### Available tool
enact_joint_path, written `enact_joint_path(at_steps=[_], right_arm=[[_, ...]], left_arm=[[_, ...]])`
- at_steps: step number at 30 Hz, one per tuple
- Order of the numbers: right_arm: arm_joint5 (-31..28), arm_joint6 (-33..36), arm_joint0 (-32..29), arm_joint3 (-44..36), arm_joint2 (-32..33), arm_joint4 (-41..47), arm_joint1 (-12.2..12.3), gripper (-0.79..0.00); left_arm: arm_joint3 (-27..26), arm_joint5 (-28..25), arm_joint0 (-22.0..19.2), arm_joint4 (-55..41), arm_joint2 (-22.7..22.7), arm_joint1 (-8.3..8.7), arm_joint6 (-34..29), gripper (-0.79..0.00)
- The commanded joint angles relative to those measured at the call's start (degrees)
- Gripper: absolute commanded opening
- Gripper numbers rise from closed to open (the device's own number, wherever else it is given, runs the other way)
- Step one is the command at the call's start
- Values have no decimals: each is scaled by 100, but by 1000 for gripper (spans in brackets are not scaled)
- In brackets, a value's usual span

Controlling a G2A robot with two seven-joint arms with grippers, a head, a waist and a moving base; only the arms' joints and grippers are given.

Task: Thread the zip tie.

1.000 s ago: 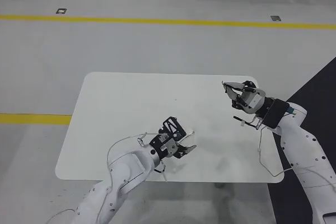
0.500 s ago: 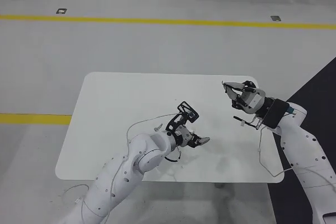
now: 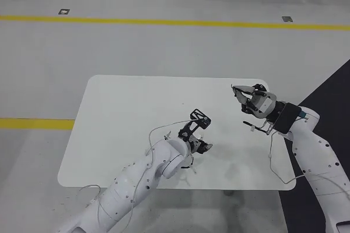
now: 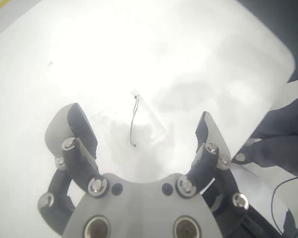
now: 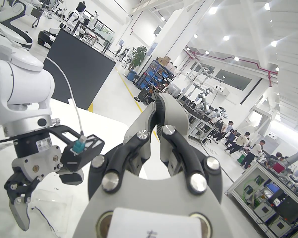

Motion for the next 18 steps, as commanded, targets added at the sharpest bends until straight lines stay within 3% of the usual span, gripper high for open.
enact_joint_path(at_steps=[1, 3, 7, 10, 11, 15, 16, 18], right_arm=[[0, 0, 0, 0, 0, 0, 0, -785], [0, 0, 0, 0, 0, 0, 0, -785], [0, 0, 0, 0, 0, 0, 0, -785], [0, 0, 0, 0, 0, 0, 0, -785], [0, 0, 0, 0, 0, 0, 0, -785], [0, 0, 0, 0, 0, 0, 0, -785], [0, 0, 0, 0, 0, 0, 0, -785], [0, 0, 0, 0, 0, 0, 0, -785]], left_arm=[[240, 67, -150, -277, 84, -106, -163, 0], [451, 204, -275, -361, 114, -186, -219, -34], [699, 238, -444, -591, 195, -332, -260, -231], [932, 432, -534, -748, 212, -436, -280, -320], [1027, 474, -578, -704, 242, -462, -340, -394], [1254, 561, -658, -745, 257, -550, -450, -394], [1299, 526, -662, -792, 255, -567, -493, -351], [1408, 491, -671, -833, 233, -590, -535, -403]])
